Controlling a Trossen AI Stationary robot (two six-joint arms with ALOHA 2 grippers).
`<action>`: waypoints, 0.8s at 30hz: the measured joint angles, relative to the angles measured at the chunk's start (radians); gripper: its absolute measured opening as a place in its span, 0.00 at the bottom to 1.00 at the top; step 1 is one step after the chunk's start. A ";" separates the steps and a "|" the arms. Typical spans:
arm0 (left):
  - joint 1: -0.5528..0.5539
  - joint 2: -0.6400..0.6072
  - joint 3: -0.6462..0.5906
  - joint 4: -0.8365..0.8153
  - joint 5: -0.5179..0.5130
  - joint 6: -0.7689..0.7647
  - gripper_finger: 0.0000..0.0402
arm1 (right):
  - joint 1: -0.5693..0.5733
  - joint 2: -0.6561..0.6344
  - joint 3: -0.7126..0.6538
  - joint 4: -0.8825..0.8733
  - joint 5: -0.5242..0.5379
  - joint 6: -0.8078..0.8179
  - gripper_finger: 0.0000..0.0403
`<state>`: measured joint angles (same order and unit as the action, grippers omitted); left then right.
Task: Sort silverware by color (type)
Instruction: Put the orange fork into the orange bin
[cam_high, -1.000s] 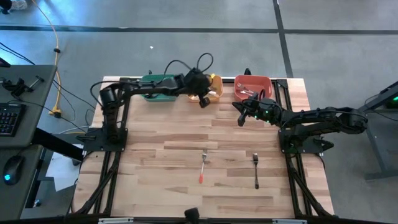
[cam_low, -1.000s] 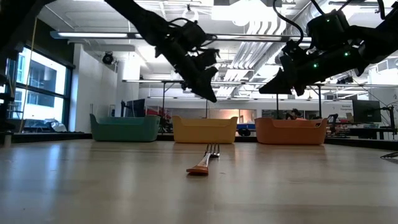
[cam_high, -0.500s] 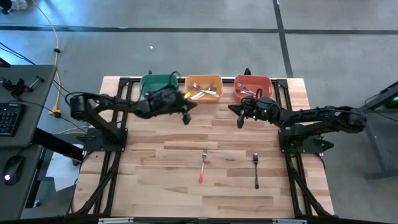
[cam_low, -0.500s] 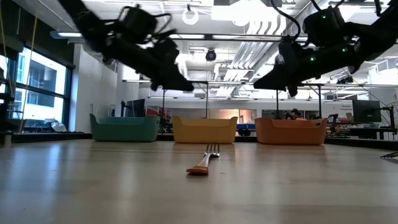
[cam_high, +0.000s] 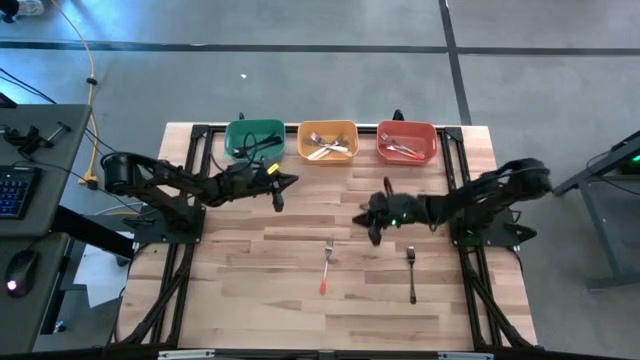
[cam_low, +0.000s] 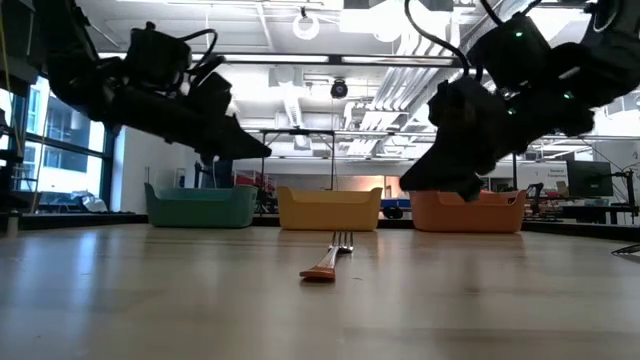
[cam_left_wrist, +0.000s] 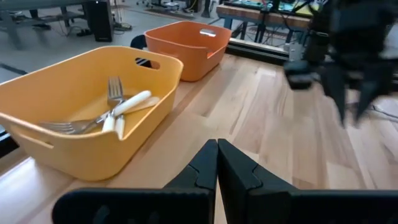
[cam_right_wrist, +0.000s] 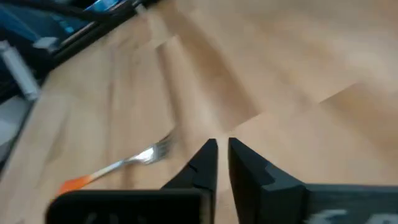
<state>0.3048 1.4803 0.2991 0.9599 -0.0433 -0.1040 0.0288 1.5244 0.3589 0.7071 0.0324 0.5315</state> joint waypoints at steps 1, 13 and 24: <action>0.003 0.000 -0.007 0.006 0.000 0.000 0.00 | 0.029 0.029 0.011 0.011 0.007 0.026 0.09; 0.005 0.000 -0.026 0.029 -0.002 0.028 0.00 | 0.122 0.321 0.289 -0.097 0.011 0.096 0.49; 0.005 0.000 -0.026 0.003 0.013 0.029 0.00 | 0.088 0.403 0.325 0.006 -0.084 0.085 0.46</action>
<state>0.3099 1.4807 0.2729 0.9629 -0.0299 -0.0750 0.1164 1.9273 0.6834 0.7133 -0.0516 0.6167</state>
